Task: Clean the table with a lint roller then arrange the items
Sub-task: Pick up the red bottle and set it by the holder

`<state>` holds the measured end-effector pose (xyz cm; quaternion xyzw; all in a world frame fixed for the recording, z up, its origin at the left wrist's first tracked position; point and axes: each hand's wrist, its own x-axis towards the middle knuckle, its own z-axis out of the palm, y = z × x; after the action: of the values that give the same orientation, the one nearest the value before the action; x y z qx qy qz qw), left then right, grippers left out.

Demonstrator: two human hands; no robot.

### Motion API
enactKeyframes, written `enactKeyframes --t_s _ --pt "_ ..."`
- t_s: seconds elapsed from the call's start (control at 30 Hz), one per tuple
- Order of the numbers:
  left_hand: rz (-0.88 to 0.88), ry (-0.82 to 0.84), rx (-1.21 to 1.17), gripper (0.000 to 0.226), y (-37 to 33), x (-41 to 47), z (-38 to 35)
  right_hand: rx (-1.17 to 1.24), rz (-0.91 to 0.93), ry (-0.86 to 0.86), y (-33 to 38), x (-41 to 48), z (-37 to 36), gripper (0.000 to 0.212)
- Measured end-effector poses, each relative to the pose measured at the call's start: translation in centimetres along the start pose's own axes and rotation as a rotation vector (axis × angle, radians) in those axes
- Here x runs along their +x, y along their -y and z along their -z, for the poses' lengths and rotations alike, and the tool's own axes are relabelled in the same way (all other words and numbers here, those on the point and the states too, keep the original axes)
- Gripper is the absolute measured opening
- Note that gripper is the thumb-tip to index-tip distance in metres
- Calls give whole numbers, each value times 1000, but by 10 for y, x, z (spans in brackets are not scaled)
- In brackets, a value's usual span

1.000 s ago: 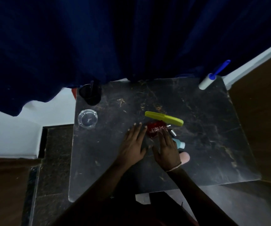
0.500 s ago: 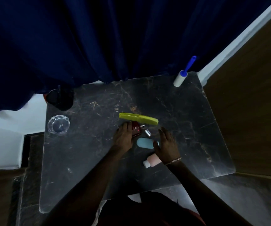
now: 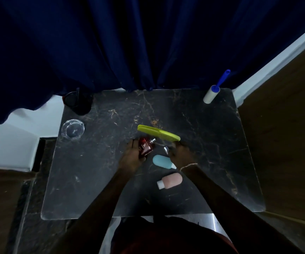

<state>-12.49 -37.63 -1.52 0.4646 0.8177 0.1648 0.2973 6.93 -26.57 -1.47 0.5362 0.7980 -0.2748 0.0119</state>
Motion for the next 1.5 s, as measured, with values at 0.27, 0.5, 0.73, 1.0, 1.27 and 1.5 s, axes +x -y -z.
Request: enactKeyframes --t_s 0.27,0.5,0.73,1.0,1.27,1.5 --pt "91 -175 -225 92 12 -73 28 -8 -34 104 21 21 -17 22" --pt "118 -188 -272 90 14 -103 43 124 -5 -78 28 21 2 14" --pt "71 -164 -312 94 -3 -105 62 1446 -229 183 91 -22 62 13" --pt "33 -148 -401 90 -20 -113 85 1364 -108 126 125 -50 77 26" --pt "-40 -197 -457 88 -18 -115 104 1191 51 72 147 -57 78 28" --pt "-25 -242 -514 90 -16 -114 109 1259 64 28 159 -60 72 26"
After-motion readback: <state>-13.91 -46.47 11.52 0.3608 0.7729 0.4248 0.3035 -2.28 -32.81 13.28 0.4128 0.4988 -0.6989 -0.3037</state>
